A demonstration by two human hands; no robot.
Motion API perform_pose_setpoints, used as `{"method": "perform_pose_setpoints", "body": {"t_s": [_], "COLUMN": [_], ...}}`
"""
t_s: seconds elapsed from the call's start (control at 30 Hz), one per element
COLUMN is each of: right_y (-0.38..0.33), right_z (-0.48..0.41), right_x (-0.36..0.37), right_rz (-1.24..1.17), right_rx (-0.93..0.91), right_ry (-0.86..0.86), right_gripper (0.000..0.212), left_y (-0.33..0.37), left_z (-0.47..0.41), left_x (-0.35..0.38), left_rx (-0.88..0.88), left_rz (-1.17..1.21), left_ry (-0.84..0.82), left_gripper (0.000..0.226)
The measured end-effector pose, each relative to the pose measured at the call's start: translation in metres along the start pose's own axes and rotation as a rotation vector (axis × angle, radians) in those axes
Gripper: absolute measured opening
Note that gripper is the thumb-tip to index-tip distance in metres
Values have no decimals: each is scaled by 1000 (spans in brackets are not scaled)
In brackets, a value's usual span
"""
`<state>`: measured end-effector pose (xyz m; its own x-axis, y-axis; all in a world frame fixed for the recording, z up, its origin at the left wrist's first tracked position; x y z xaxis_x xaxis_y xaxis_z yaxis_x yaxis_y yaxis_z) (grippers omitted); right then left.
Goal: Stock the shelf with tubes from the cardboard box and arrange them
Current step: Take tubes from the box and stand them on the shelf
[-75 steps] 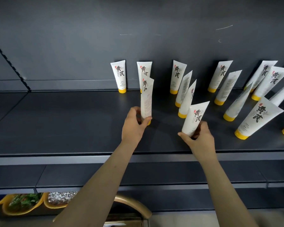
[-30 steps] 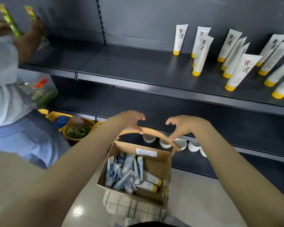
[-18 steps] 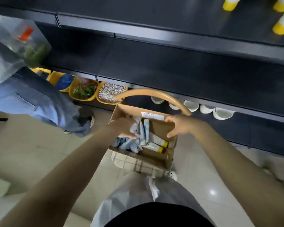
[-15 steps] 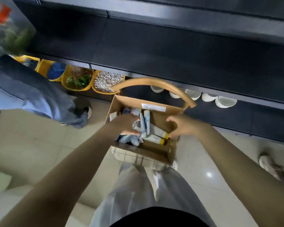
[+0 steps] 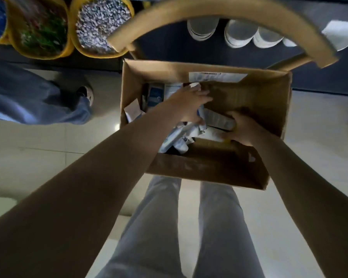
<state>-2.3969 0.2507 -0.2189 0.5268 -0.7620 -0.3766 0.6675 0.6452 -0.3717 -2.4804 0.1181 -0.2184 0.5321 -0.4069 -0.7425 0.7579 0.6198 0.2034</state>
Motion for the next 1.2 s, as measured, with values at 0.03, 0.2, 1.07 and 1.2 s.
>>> {"method": "perform_pose_setpoints", "body": {"t_s": [0.03, 0.2, 1.07, 1.2], "right_y": [6, 13, 38, 38], "right_z": [-5, -19, -55, -56], "right_x": [2, 7, 51, 56], "right_rz": [-27, -104, -20, -111], "right_rx": [21, -3, -7, 8], "right_ry": [7, 8, 81, 49], "right_gripper": [87, 88, 95, 75], "left_y": [2, -6, -39, -40], "left_z": [-5, -7, 8, 9], "left_x": [4, 19, 28, 28], "left_rx": [20, 23, 156, 143], "left_rz": [-24, -38, -169, -150], "left_ry": [-18, 0, -247, -246], "left_gripper": [86, 76, 45, 43]}}
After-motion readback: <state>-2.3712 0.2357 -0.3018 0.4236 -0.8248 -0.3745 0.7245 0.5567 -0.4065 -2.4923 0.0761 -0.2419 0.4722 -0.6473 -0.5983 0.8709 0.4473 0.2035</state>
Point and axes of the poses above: each hand's wrist, its own z-axis away from the middle knuckle, its own x-axis out of the palm, y = z × x, the point moved 7 cm from there along -z, towards the middle knuckle, and after that the axes turned 12 degrees about -z, right-handed, at the moved point
